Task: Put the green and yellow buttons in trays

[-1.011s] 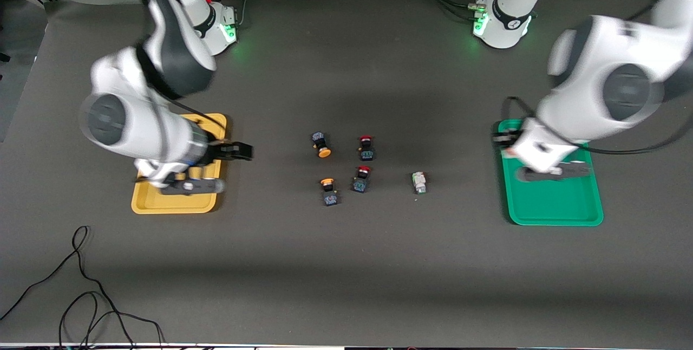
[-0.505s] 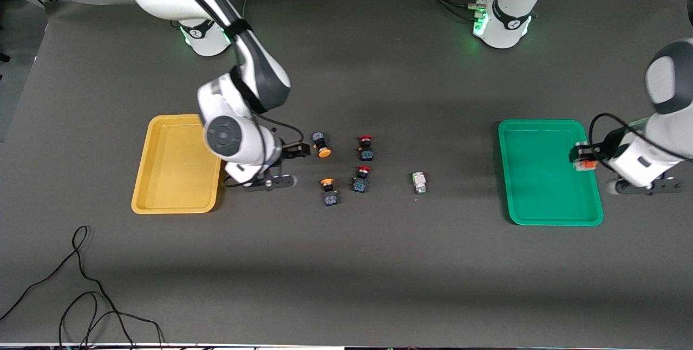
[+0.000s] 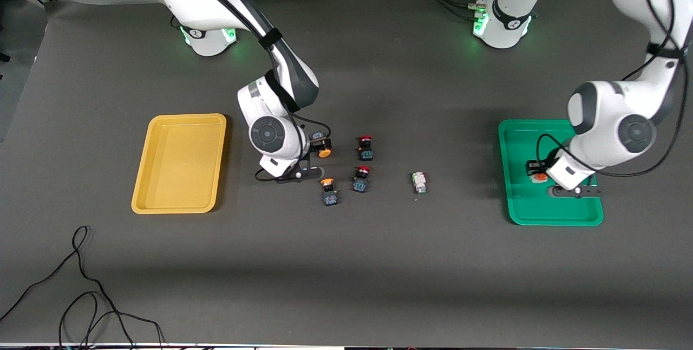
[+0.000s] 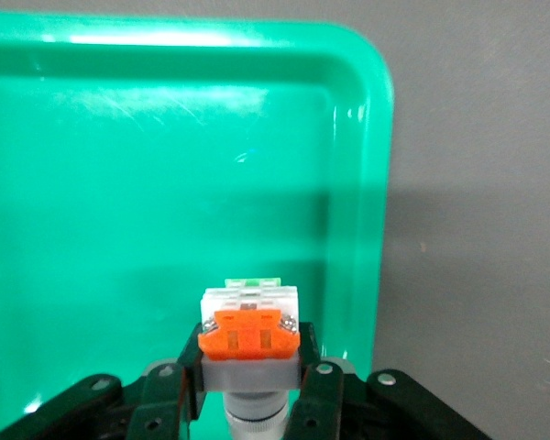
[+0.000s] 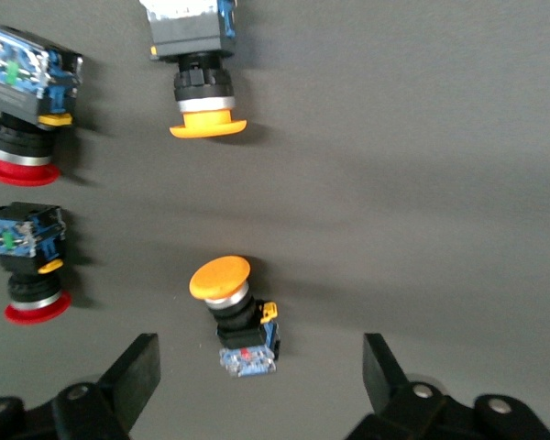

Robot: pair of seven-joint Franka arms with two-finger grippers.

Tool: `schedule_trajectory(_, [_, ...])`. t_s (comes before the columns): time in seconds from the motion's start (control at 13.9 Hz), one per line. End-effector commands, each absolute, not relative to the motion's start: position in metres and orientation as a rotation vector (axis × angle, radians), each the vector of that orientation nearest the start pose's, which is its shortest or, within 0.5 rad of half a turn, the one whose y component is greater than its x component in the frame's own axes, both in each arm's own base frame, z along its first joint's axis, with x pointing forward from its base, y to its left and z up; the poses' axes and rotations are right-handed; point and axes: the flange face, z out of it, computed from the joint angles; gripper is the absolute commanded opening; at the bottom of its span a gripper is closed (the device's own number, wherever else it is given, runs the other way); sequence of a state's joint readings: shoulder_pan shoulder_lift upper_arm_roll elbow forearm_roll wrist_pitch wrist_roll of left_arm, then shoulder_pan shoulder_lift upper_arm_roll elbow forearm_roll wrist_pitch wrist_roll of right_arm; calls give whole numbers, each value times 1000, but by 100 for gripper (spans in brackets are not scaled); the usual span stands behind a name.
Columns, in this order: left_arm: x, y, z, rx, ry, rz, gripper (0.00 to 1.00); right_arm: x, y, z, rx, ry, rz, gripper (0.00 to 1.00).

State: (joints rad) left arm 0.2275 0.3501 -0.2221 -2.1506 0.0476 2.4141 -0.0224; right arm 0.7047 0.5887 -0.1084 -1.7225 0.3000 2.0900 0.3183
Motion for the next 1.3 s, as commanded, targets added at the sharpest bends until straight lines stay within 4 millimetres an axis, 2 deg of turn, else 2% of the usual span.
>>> schedule_trajectory(0.0, [558, 9, 214, -3162, 32, 112, 23, 519, 389, 204, -3050, -140, 405, 96])
schedule_trajectory(0.14, [557, 11, 208, -3163, 18, 126, 27, 515, 396, 191, -3057, -150, 388, 96])
schedule_trajectory(0.22, [557, 11, 207, -3163, 15, 133, 36, 513, 398, 186, -3060, -157, 391, 96])
schedule_trajectory(0.29, [556, 11, 204, -3164, 15, 145, 68, 513, 397, 183, -3062, -158, 391, 96])
schedule_trajectory(0.36, [556, 16, 205, -3160, 6, 156, 89, 508, 403, 182, -3064, -174, 394, 96])
schedule_trajectory(0.43, [558, 17, 208, -3158, 6, 154, 98, 505, 406, 182, -3064, -184, 394, 96])
schedule_trajectory(0.51, [559, 17, 214, -3156, 3, 142, 99, 504, 407, 182, -3065, -186, 401, 96])
schedule_trajectory(0.58, [561, 18, 227, -3149, 3, 138, 99, 500, 411, 182, -3066, -203, 404, 96])
schedule_trajectory(0.87, [596, 23, 345, -3107, 1, 278, 99, 485, 412, 158, -3093, -232, 453, 96])
schedule_trajectory(0.94, [606, 22, 374, -3109, -1, 291, 99, 485, 411, 156, -3099, -235, 454, 90])
schedule_trajectory(1.01, [613, 22, 401, -3108, -3, 289, 99, 486, 409, 154, -3101, -233, 462, 45])
schedule_trajectory(1.08, [619, 19, 425, -3112, 0, 281, 99, 486, 408, 154, -3101, -232, 462, 12])
schedule_trajectory(1.16, [623, 13, 448, -3114, -2, 271, 99, 486, 411, 156, -3099, -240, 458, 0])
schedule_trajectory(1.23, [624, -1, 460, -3118, 14, 269, 99, 487, 411, 158, -3097, -241, 453, 0])
